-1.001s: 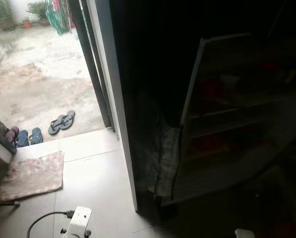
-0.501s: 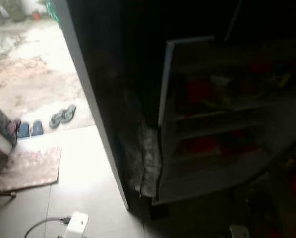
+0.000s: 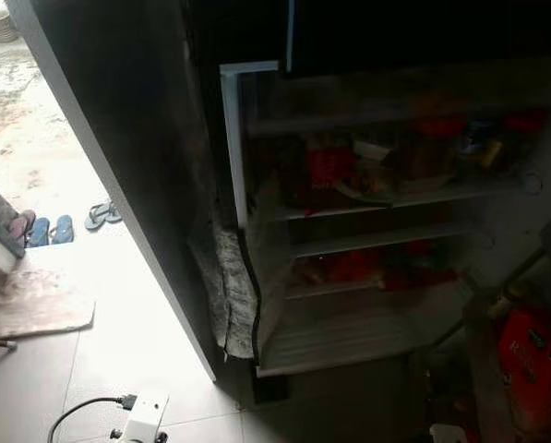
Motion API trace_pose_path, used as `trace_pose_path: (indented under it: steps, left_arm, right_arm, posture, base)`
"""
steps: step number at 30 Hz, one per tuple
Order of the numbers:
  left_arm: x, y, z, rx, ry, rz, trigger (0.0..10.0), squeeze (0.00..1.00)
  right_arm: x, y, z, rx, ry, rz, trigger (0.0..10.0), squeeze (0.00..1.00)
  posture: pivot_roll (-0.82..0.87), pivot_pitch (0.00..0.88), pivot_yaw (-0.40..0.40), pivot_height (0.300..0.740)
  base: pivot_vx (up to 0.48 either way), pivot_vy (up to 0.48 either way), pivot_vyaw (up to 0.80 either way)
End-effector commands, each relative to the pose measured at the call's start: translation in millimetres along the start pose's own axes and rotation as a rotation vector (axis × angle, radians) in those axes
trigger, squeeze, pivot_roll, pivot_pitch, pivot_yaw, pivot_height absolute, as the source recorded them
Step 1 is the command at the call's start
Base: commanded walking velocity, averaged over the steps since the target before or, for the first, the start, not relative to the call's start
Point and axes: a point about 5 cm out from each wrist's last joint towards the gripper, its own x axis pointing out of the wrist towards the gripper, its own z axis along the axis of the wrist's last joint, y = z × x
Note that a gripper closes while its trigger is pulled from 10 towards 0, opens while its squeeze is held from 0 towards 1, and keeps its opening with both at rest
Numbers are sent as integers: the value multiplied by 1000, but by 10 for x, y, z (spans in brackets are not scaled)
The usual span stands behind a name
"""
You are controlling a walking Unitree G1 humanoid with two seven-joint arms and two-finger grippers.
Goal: Restocking fridge
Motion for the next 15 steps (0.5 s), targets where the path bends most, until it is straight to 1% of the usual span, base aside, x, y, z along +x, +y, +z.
trace_pose_path:
  steps: [1,15]
  left_arm:
    - [-8,19,-60,-4,20,7,10000,0]
    - [-9,17,-62,-1,19,6,10000,0]
  right_arm:
    - [-7,-2,-52,-3,21,0,10000,0]
    - [-8,-2,-55,-13,24,3,10000,0]
  posture:
    - [12,89,19,740]
    - [14,89,19,740]
  base:
    - [0,-247,0]
    - [0,-247,0]
